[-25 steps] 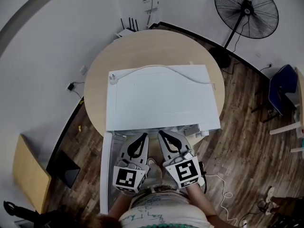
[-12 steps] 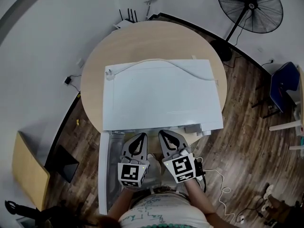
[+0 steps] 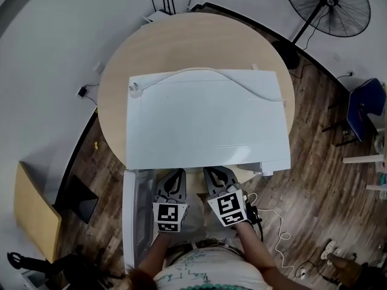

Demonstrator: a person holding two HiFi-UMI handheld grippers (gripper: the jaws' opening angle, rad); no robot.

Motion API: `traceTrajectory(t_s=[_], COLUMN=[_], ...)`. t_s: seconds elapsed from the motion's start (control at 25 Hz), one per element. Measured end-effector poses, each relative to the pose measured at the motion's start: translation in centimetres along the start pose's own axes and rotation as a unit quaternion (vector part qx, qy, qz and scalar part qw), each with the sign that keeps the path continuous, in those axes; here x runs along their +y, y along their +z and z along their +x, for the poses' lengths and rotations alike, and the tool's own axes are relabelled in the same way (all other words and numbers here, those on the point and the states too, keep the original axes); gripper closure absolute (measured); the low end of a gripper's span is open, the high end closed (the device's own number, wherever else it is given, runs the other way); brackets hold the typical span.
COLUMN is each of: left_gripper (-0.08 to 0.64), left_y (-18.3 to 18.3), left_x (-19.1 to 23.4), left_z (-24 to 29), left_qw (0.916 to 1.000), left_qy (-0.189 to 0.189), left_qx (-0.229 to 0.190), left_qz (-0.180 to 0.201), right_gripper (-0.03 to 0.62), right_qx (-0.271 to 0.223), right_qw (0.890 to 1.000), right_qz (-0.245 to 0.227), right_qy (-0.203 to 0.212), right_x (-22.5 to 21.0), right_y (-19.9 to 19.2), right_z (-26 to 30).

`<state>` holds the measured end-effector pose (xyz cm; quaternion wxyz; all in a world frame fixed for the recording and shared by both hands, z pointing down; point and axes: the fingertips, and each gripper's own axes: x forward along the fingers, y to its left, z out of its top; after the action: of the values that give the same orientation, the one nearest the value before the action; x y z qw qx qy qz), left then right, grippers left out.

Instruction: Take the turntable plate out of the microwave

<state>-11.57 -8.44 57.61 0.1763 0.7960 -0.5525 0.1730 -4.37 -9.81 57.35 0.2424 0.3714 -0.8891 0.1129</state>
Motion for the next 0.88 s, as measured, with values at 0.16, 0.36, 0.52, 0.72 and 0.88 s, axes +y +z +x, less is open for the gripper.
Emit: traceTrajectory(t_s=[0.16,0.36,0.52,0.72,0.88], left_gripper=[0.545,0.545,0.543,0.543,0.526], left_y=[-1.6,-3.0,-3.8,-4.9,-5.3], left_x=[0.6,1.5,2.4,3.1,3.6], left_z=[1.1,1.9,1.9,1.9,1.5], left_qw=[0.9998,0.9991,0.9971,0.9918,0.9861], left_qy=[0.003,0.015,0.034,0.048,0.065], left_qx=[0.017,0.034,0.036,0.046,0.043], left_qz=[-0.010,-0.020,-0.058,-0.109,-0.147], right_gripper=[0.601,0.601,0.601,0.599,0.575], right_qx=[0.021,0.039,0.046,0.038,0.032], right_qw=[1.000,0.999,0.999,0.997,0.986], right_qz=[0.002,0.007,0.010,0.061,0.161], right_qy=[0.003,0.004,-0.006,-0.020,-0.032], right_x=[-0.3,-0.9,-1.8,-2.8,-3.7], right_y=[-1.7,-3.0,-3.5,-4.0,-5.0], right_z=[1.1,2.2,2.4,2.4,1.9])
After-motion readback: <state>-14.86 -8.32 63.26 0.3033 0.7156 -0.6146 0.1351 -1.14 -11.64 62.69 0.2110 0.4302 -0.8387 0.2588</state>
